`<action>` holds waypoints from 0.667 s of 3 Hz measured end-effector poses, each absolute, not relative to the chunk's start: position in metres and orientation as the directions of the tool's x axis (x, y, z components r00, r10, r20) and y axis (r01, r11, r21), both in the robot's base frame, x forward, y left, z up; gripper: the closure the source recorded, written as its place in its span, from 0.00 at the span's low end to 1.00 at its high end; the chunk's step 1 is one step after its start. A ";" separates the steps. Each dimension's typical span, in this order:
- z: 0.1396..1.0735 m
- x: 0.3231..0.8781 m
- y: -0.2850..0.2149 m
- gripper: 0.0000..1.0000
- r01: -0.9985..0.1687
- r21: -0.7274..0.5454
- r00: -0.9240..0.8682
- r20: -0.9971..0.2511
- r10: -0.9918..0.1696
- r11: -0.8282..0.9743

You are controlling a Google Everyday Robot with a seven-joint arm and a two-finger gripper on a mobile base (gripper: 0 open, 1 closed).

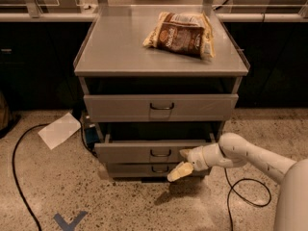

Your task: Close middle drawer

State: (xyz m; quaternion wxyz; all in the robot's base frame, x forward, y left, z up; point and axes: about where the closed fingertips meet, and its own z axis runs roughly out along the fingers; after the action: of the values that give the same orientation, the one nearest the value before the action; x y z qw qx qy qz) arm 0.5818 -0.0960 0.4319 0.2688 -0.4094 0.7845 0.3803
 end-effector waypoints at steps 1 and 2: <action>0.425 0.599 -0.094 0.00 -0.835 0.397 -0.537 -0.736 -0.411 0.381; 0.436 0.628 -0.097 0.00 -0.837 0.358 -0.519 -0.761 -0.391 0.415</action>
Offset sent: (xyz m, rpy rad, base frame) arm 0.0857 -0.0120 0.0214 0.0171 -0.1006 -0.1178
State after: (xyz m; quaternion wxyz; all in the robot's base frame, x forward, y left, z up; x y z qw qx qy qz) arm 0.6285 -0.0971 0.4358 0.2975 -0.3901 0.7866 0.3748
